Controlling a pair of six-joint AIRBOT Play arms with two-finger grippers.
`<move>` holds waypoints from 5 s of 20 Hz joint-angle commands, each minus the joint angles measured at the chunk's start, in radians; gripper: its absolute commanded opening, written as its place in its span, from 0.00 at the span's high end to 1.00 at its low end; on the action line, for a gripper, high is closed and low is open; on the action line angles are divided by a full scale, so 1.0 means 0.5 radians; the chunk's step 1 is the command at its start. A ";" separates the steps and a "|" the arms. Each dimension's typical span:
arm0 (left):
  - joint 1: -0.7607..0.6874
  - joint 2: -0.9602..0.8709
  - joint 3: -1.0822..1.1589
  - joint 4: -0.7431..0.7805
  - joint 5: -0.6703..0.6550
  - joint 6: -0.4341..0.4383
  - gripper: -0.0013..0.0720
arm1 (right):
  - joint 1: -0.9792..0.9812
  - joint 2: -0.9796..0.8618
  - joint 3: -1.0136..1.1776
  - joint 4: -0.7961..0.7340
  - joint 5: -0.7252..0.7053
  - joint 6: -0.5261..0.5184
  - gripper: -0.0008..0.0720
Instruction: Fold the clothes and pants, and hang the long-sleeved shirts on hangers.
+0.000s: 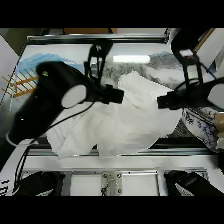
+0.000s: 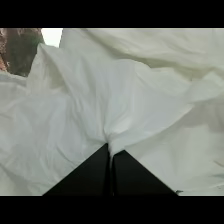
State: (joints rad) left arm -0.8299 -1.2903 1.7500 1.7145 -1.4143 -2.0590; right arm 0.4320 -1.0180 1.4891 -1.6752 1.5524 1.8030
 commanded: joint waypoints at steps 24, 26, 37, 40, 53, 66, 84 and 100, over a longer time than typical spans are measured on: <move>0.037 0.766 -1.376 -0.775 0.641 -0.233 0.02 | 0.444 0.292 -0.625 0.023 0.249 0.473 0.97; 0.278 0.766 -1.286 -0.774 0.558 -0.047 0.02 | 0.444 0.292 -0.625 0.023 0.248 0.473 0.97; 1.722 0.542 -1.229 -0.266 0.571 0.608 0.02 | 0.444 0.291 -0.625 0.023 0.248 0.473 0.97; 2.098 0.325 -1.229 -0.071 0.729 0.647 0.02 | 0.444 0.291 -0.625 0.023 0.248 0.473 0.97; 2.705 -0.781 -0.504 0.262 1.106 0.906 0.02 | 0.444 0.291 -0.625 0.023 0.248 0.473 0.97; 2.715 -1.594 0.338 0.358 0.909 1.106 0.02 | 0.444 0.284 -0.625 0.023 0.247 0.473 0.97; 2.739 -1.810 0.447 0.353 0.938 1.131 0.16 | 0.444 0.282 -0.625 0.023 0.248 0.473 0.97; 2.737 -1.810 0.447 0.351 0.919 1.117 0.96 | 0.444 0.282 -0.625 0.023 0.248 0.473 0.97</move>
State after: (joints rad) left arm 0.5392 -2.1963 1.9724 1.9034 -0.9516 -1.4910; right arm 0.6533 -0.8768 1.1770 -1.6642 1.6760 2.0396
